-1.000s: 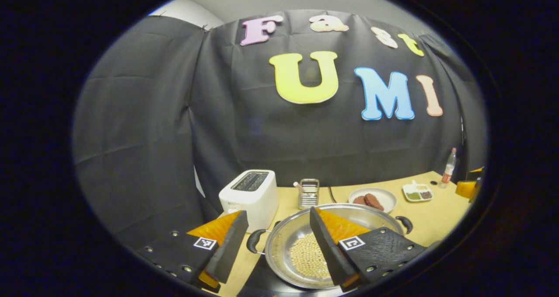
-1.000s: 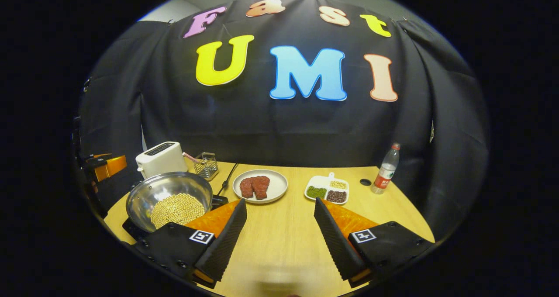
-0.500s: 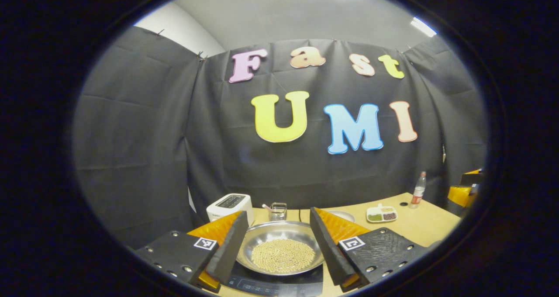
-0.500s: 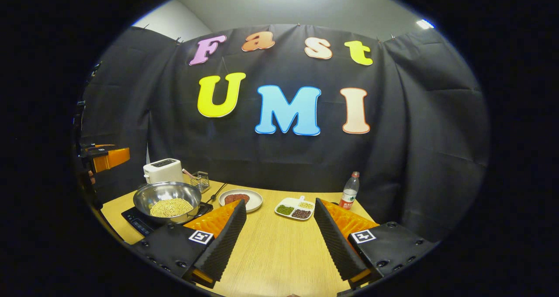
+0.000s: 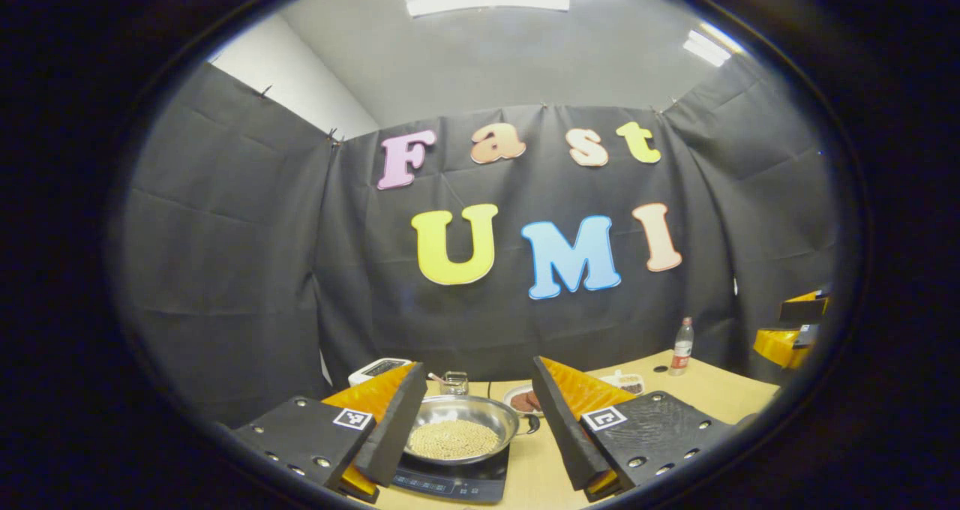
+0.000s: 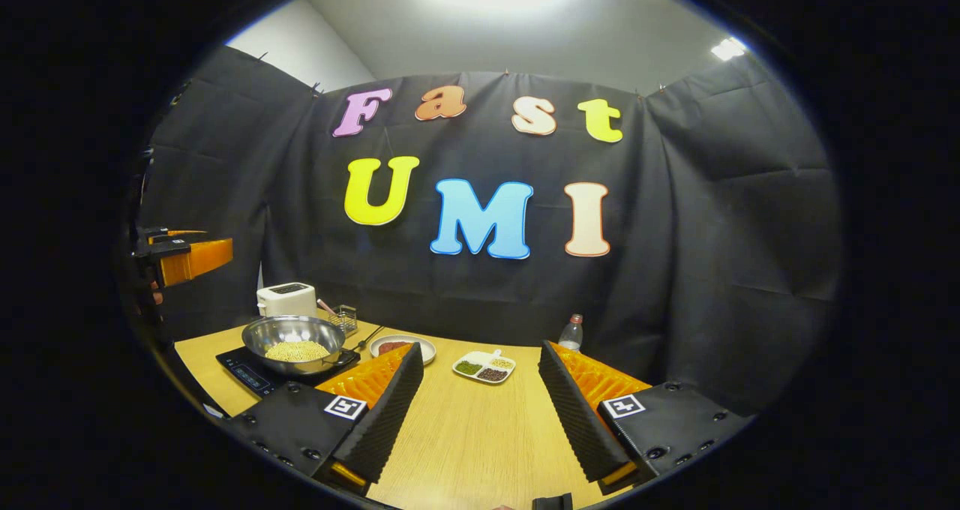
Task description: First push the handle of the pot to place it horizontally, then grasp the pot with both hands and set it on the induction cooktop.
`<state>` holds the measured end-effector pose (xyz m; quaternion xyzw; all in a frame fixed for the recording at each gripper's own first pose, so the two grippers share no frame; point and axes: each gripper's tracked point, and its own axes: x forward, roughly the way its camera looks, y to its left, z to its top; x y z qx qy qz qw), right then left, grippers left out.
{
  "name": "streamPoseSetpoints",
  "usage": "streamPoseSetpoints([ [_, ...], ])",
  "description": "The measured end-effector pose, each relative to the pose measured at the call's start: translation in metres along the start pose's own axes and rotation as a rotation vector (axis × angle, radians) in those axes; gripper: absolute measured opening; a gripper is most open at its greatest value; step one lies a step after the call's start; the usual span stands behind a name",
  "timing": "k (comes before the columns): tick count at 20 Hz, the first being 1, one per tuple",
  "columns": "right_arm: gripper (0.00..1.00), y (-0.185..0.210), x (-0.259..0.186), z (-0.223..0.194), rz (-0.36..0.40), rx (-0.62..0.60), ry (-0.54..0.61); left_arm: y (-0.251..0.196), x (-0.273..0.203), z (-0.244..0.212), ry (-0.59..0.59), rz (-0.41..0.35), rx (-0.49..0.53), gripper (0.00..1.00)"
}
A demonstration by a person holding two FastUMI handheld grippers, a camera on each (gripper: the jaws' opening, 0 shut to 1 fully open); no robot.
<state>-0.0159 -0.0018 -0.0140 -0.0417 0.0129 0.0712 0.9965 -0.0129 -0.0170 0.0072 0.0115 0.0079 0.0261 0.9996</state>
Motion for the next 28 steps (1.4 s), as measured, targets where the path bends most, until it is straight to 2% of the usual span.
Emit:
streamPoseSetpoints([
  [3,0.98,-0.007,-0.016,0.005,-0.024,0.027,-0.009,-0.005,-0.019,0.008,-0.022,-0.021,0.015,0.85],
  [7,0.98,-0.008,-0.037,0.008,-0.055,0.043,-0.026,-0.008,-0.038,0.003,-0.016,-0.050,0.005,0.83],
  [15,0.98,0.005,-0.076,0.020,-0.111,0.068,-0.072,0.015,-0.069,0.011,-0.049,-0.076,0.009,0.83],
  [19,0.98,0.013,-0.088,0.028,-0.116,0.072,-0.098,0.025,-0.085,0.012,-0.058,-0.077,0.007,0.83],
  [20,0.94,0.016,-0.090,0.030,-0.114,0.073,-0.102,0.028,-0.088,0.011,-0.056,-0.077,0.007,0.83],
  [21,0.98,0.018,-0.093,0.031,-0.112,0.071,-0.104,0.029,-0.090,0.008,-0.052,-0.077,0.003,0.83],
  [28,0.98,0.031,-0.103,0.031,-0.096,0.051,-0.105,0.047,-0.099,0.003,-0.038,-0.051,-0.025,0.83],
])
